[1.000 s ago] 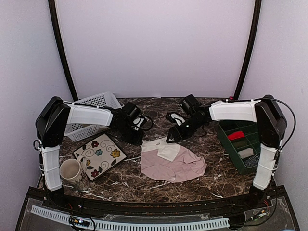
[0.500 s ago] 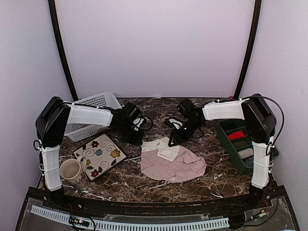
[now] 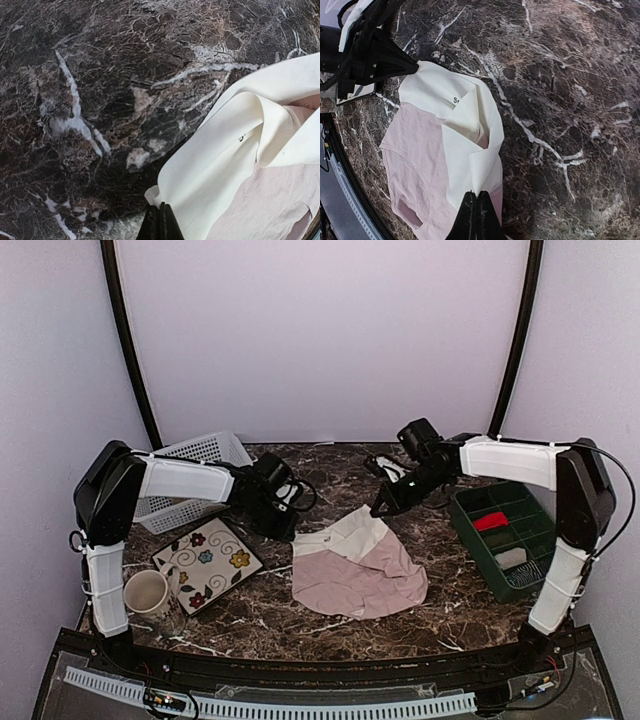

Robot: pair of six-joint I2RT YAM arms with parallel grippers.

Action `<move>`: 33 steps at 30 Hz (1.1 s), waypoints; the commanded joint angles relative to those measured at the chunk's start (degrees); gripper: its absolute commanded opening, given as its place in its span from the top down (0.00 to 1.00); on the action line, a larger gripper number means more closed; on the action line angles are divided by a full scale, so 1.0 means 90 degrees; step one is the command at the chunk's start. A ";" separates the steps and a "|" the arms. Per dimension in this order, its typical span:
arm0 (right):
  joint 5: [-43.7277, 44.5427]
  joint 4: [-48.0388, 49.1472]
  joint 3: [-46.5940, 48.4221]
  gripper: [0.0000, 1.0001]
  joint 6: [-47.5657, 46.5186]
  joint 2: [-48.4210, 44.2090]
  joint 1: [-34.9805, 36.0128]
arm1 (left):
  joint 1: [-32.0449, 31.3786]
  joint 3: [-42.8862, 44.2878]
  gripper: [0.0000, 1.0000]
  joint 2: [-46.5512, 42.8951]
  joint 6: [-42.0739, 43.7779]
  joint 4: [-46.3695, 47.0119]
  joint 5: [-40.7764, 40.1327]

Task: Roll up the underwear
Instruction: Flatten out the underwear at the center of the board.

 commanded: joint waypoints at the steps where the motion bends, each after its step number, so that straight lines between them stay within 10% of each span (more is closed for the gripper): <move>1: -0.0099 0.0002 -0.0347 1.00 0.0060 -0.0364 -0.0135 | 0.0038 0.0055 1.00 -0.0194 0.0013 -0.0121 -0.0061; 11: 0.0307 0.0683 -0.0605 0.96 0.0638 -0.0131 -0.0573 | 0.0039 -0.0092 1.00 -0.0297 0.0004 0.0028 0.0134; 18: 0.0845 0.0086 0.0299 0.62 0.0692 0.0241 -0.0481 | 0.0039 -0.0039 1.00 -0.0248 -0.0070 0.0083 0.0159; 33: 0.1941 -0.0764 0.0660 0.55 0.0208 0.0984 0.0443 | 0.0043 -0.0047 1.00 -0.0190 -0.0108 0.0109 0.0147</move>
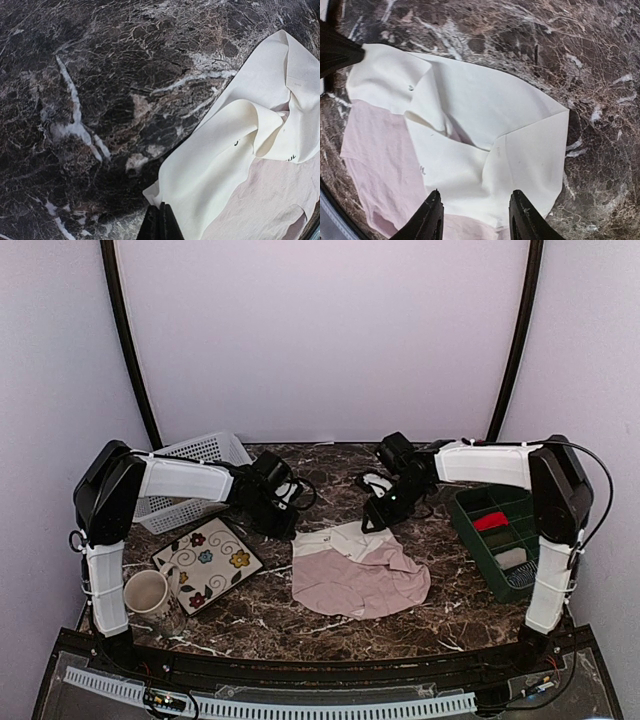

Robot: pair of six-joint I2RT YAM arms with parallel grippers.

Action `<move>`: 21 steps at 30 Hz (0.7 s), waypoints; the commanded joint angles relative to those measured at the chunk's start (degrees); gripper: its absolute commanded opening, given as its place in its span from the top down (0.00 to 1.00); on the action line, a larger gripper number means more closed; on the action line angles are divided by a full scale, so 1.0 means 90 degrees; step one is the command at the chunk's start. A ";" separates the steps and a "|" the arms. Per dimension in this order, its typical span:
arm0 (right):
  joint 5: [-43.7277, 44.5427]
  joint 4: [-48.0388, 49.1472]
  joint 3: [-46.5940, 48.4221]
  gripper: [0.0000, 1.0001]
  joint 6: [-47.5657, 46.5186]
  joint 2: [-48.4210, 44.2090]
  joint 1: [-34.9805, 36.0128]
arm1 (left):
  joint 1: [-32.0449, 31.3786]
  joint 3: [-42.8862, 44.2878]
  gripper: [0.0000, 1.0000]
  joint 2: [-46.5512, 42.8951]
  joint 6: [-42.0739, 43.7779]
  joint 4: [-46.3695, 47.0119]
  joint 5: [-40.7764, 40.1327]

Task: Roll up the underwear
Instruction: Flatten out the underwear at the center of the board.

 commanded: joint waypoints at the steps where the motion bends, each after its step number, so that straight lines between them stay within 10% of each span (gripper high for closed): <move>1: 0.0820 -0.0423 0.0404 0.55 -0.0273 0.0501 0.0079 | 0.0032 -0.0036 1.00 -0.0190 0.0023 -0.0018 0.0014; 7: 0.1351 -0.0631 0.0252 0.57 -0.0497 0.0629 0.0189 | 0.0033 -0.0023 1.00 -0.0190 0.0044 -0.0037 -0.0036; 12: 0.1247 -0.0712 0.0234 0.99 -0.0623 0.0371 0.0181 | 0.0036 -0.0005 1.00 -0.0206 0.0030 -0.0094 -0.0045; 21: 0.0033 0.0171 -0.0413 1.00 0.0079 -0.1464 -0.0794 | 0.0044 0.0039 1.00 -0.0790 0.0247 -0.0243 -0.0318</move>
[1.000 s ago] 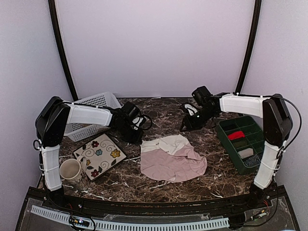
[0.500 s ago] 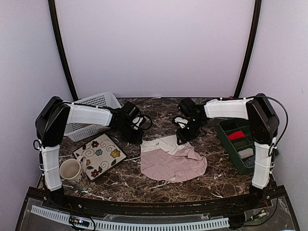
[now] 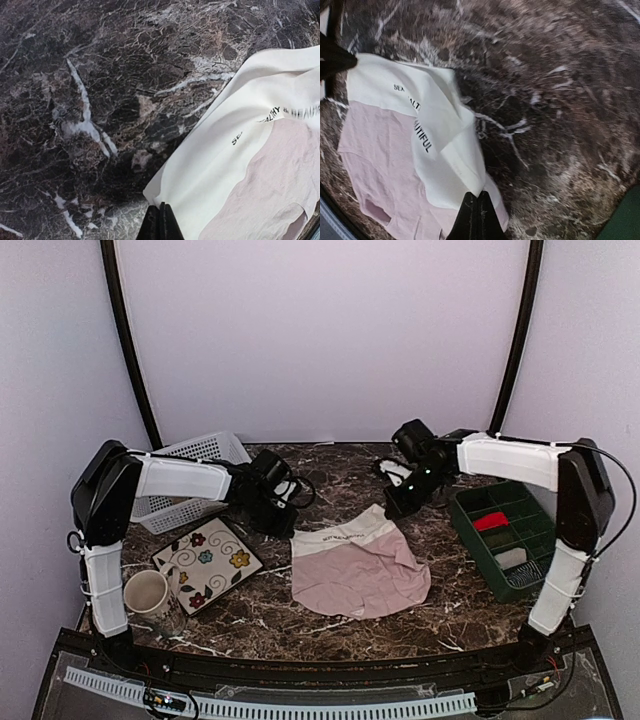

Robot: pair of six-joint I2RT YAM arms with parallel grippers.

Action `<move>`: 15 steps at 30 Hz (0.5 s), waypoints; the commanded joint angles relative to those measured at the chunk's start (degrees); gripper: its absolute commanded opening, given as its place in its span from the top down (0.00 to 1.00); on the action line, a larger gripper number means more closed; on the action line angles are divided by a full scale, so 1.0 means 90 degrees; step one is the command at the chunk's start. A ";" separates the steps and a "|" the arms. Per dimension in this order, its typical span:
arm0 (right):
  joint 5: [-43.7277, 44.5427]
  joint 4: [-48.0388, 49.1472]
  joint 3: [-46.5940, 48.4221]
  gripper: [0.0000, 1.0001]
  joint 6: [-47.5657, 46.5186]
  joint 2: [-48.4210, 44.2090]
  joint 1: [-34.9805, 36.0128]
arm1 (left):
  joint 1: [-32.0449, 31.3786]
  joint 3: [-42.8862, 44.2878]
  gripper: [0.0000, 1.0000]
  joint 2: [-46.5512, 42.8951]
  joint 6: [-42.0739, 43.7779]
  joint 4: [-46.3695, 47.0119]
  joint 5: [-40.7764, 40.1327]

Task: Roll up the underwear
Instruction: Flatten out the underwear at the center of the board.

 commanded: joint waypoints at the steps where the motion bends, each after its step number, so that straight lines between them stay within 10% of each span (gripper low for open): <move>1: -0.0860 0.0905 -0.0536 1.00 0.0546 -0.1205 -0.0775 | 0.0046 0.0067 1.00 -0.0829 0.0259 -0.0150 -0.0242; 15: -0.1528 0.3367 -0.1851 1.00 0.1534 -0.3708 -0.1473 | -0.0009 -0.0167 1.00 -0.2948 0.1646 0.1219 0.0407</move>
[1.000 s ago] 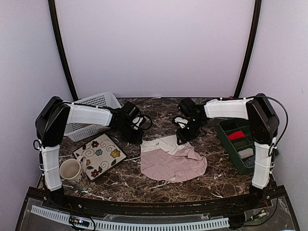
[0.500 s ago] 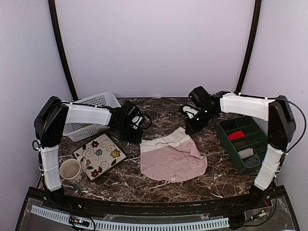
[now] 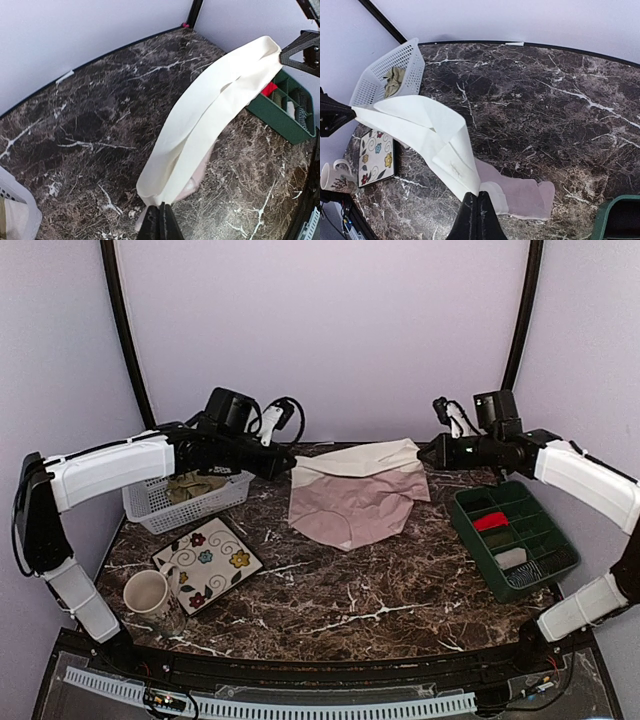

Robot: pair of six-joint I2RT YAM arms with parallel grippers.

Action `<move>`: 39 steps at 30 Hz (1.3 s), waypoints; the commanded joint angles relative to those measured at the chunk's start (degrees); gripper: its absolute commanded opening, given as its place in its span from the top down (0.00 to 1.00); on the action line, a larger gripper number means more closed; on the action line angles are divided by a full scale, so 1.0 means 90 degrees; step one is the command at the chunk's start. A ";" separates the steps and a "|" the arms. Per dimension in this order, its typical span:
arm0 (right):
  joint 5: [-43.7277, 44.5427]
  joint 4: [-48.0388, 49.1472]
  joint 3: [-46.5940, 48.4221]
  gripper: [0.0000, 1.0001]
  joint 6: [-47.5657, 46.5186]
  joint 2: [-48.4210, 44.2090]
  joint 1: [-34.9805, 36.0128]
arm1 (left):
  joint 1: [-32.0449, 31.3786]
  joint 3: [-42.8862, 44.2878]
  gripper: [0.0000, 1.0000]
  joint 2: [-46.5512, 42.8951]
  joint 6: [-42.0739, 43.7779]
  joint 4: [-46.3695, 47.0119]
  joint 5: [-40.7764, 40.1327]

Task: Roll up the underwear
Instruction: Flatten out the underwear at the center of the board.

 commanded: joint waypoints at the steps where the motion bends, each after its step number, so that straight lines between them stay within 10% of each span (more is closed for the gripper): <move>1: -0.0309 0.1142 -0.0532 1.00 0.0387 -0.1116 -0.0012 | -0.0061 -0.0563 1.00 -0.1092 0.0516 0.0719 0.0615; 14: -0.0117 0.0998 -0.1635 1.00 0.1940 -0.3227 0.0970 | -0.0874 -0.0793 1.00 -0.2381 0.0122 -0.0051 0.0723; 20: 0.1394 0.0646 -0.1306 1.00 0.1711 -0.1876 0.0680 | -0.0506 -0.0323 1.00 -0.1262 -0.0058 -0.0106 -0.0905; 21: 0.1662 0.0605 -0.1212 0.87 0.1779 -0.1486 0.0530 | -0.0303 -0.0224 1.00 -0.1009 -0.0290 -0.0120 -0.1123; 23: 0.2016 0.0257 -0.0825 0.41 0.1982 -0.0748 0.0308 | 0.0092 0.0104 0.52 -0.0401 -0.0598 -0.0451 -0.1136; 25: 0.2464 -0.0305 -0.0276 0.15 0.2004 -0.0237 0.0208 | 0.0163 0.0792 0.05 0.0179 -0.0633 -0.1231 -0.1638; 29: 0.2500 -0.0683 0.0055 0.01 0.1477 -0.0074 0.0186 | 0.0165 0.0783 0.01 0.0197 -0.0469 -0.1490 -0.1735; 39: 0.0007 -0.0355 -0.1236 0.22 0.0866 -0.0077 0.0290 | 0.0164 -0.0146 0.07 0.0000 -0.0038 -0.1332 -0.0282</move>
